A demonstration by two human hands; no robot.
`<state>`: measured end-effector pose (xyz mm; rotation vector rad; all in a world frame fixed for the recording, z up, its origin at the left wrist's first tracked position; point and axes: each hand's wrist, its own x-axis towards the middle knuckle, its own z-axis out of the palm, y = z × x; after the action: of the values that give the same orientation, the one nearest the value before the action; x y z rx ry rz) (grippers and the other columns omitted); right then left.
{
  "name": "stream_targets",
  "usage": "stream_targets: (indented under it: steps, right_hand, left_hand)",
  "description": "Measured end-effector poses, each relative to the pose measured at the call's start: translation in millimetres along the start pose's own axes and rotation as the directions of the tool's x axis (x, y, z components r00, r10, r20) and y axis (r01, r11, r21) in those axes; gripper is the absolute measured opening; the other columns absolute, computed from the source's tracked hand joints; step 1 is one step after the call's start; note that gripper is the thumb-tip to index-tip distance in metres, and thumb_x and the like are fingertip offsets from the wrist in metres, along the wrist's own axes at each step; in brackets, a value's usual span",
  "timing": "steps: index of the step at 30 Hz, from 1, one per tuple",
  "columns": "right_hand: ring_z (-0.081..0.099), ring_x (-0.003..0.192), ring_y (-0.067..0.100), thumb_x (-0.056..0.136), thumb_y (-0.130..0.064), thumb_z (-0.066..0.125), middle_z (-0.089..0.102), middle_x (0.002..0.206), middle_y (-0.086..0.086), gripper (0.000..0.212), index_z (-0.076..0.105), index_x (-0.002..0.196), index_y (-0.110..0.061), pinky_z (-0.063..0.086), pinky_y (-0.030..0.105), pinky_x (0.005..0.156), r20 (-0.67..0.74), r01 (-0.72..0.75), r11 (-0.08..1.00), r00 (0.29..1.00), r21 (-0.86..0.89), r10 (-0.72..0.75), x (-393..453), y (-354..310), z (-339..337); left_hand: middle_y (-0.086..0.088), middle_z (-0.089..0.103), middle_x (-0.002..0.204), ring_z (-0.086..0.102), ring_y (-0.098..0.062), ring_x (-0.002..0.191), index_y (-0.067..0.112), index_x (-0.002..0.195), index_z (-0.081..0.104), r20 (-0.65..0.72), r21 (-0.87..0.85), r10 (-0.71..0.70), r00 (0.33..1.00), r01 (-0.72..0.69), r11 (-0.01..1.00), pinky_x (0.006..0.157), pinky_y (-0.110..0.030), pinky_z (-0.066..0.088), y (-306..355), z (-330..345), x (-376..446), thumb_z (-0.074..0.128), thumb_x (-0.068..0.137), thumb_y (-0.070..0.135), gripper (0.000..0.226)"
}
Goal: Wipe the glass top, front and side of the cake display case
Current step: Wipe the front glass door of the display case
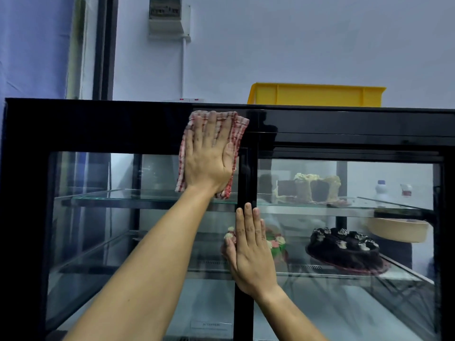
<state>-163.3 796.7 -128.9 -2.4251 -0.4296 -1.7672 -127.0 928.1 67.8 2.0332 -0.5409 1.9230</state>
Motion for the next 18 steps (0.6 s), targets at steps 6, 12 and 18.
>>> stream_targets:
  steps: [6, 12, 18]
  right_hand:
    - [-0.003, 0.160, 0.034, 0.111, -0.041, 0.029, -0.009, 0.173, 0.015, 0.071, -0.004, 0.165, -0.010, 0.012, 0.048, 0.126, 0.011, -0.126, 0.979, 0.992, 0.161, 0.126, -14.1, -6.8, 6.5]
    - [-0.005, 0.161, 0.027, 0.109, -0.042, 0.036, -0.011, 0.174, 0.005, 0.077, -0.011, 0.165, -0.019, 0.008, 0.042, 0.127, 0.034, -0.157, 0.958, 0.988, 0.240, 0.153, -20.8, -6.0, 8.0]
    - [-0.006, 0.161, 0.028, 0.110, -0.042, 0.035, -0.013, 0.174, 0.006, 0.076, -0.013, 0.165, -0.019, 0.001, 0.036, 0.129, 0.023, -0.153, 0.954, 0.988, 0.257, 0.152, -22.0, -7.3, 9.2]
  left_hand:
    - [-0.008, 0.005, 0.175, -0.001, -0.033, 0.162, 0.027, 0.168, 0.015, 0.020, -0.006, 0.016, 1.000, -0.016, 1.000, 0.130, -0.056, 0.006, 31.6, 9.6, -29.8, 0.026, 0.107, 0.041, 0.063]
    - [-0.005, 0.003, 0.176, -0.003, -0.031, 0.162, 0.029, 0.168, 0.014, 0.027, -0.007, -0.015, 1.000, 0.015, 1.000, 0.130, -0.054, 0.001, 36.3, 10.4, 0.4, 0.025, 0.106, 0.042, 0.064]
    - [-0.007, 0.006, 0.175, -0.001, -0.032, 0.162, 0.028, 0.167, 0.018, -0.006, -0.011, -0.023, 1.000, 0.023, 1.000, 0.130, -0.052, 0.000, 42.1, 13.9, -5.4, 0.029, 0.106, 0.041, 0.063]
